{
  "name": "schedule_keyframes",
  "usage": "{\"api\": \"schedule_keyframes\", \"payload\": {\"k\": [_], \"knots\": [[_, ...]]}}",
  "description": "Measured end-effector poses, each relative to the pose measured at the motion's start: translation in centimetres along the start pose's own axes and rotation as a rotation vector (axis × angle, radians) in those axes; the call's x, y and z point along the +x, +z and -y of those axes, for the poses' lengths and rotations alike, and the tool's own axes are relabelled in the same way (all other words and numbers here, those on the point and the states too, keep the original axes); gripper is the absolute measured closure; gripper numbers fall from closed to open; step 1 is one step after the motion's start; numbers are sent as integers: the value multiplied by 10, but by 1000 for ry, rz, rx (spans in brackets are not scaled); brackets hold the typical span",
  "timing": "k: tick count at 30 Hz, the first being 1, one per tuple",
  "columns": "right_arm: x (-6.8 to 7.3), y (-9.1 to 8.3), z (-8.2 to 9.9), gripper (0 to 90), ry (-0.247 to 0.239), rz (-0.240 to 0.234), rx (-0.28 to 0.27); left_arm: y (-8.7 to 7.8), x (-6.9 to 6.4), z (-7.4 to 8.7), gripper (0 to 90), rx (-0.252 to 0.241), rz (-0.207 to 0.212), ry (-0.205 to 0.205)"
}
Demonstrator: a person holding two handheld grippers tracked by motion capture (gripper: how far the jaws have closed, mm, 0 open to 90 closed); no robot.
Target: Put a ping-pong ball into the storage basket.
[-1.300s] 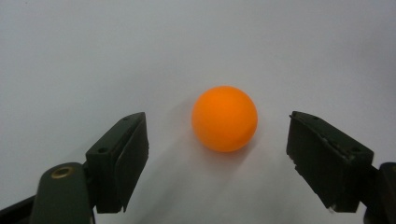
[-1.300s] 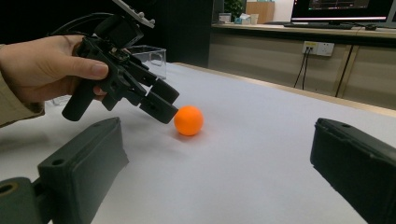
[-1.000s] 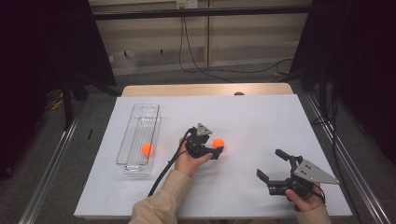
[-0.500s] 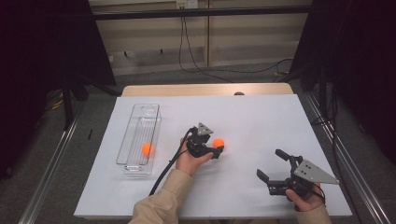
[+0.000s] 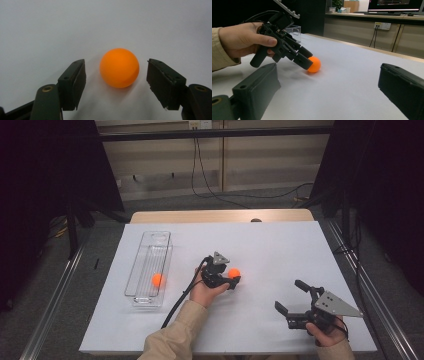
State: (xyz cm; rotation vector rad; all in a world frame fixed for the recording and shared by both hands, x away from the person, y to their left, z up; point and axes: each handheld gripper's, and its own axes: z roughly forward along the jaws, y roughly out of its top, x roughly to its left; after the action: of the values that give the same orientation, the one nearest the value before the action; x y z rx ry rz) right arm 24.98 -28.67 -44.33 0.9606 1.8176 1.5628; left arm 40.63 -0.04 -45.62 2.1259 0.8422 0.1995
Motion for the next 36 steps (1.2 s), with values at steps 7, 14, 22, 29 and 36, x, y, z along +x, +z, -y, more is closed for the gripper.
{"api": "schedule_keyframes", "payload": {"k": [7, 14, 22, 29, 36], "knots": [[-1, 0, 0, 25, 0, 0, 0, 3, 0, 0, 334, 6, 4, -4], [0, 0, 0, 25, -4, 0, 3, 4, 1, 1, 345, 9, -7, 0], [0, 0, 0, 25, 2, 0, 1, 8, 1, 1, 369, 10, -8, 3], [0, 1, 1, 25, -2, -2, 5, 12, 1, 1, 408, 13, 1, -2], [0, 1, 0, 25, 1, -1, 5, 14, 0, 1, 434, 19, 8, 3]]}}
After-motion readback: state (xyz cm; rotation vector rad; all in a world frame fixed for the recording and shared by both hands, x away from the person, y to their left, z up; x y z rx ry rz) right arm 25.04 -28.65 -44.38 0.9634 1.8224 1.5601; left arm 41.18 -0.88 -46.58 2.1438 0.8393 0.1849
